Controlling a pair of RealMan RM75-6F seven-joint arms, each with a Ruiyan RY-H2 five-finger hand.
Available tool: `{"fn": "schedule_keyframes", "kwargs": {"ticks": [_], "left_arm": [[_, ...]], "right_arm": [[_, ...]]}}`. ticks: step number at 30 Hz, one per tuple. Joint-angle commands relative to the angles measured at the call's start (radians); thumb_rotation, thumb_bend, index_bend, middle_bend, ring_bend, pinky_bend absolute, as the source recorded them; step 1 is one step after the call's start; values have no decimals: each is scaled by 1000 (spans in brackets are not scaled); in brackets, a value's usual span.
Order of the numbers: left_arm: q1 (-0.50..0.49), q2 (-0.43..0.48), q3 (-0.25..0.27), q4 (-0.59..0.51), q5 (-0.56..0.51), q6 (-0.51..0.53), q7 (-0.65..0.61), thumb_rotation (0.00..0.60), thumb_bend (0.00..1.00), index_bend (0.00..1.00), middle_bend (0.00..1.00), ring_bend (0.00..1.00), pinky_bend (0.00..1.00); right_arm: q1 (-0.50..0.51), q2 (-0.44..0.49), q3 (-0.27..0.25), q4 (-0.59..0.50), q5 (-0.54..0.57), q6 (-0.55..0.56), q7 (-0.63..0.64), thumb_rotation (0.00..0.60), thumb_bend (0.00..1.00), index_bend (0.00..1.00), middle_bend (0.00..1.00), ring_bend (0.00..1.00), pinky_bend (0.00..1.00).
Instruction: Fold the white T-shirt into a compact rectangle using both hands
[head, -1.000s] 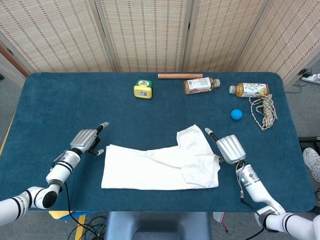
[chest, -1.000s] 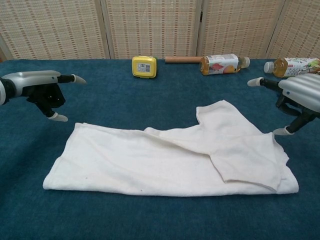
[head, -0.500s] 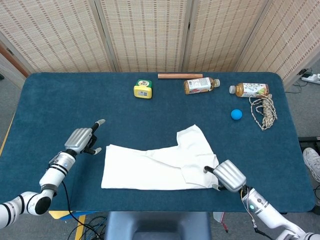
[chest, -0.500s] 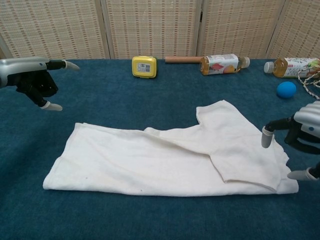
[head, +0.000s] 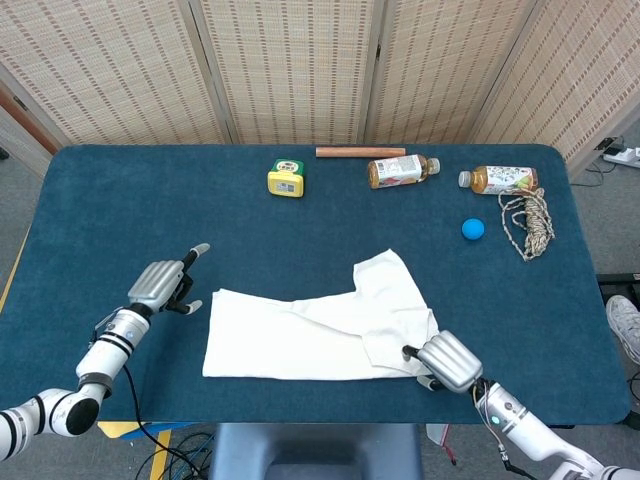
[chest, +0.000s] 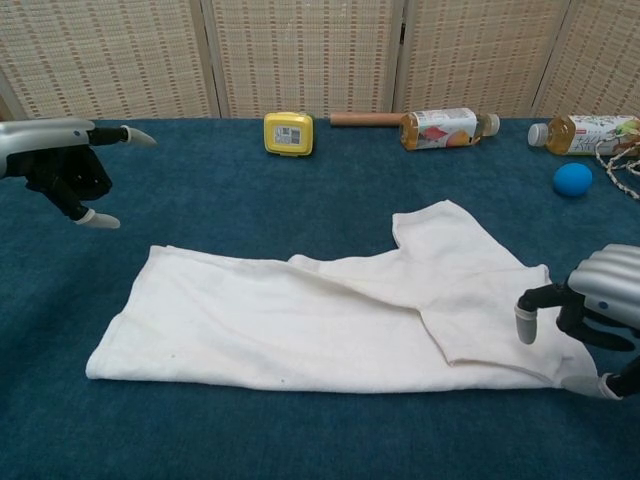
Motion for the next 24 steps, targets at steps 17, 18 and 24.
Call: {"fn": "schedule_keyframes", "kwargs": {"ticks": [17,18,24], "left_arm": [[20,9,-2,9,18,16,-37,600,293,0,888,855,974],[21,10,-2,9,18,17,-39,600,292,0,888,855,974],[24,17,-3,0,26,22,-39,600,293,0,888,855,974]], "right_arm": [[24,-44,26,44,16,-31,-2,600,421,603,924,981,1000],[25,-44,31,45,17,-25,2,600,430,623,927,981,1000],[35,-46,83,41,47,2,28,600,456,668,937,981,1000]]}}
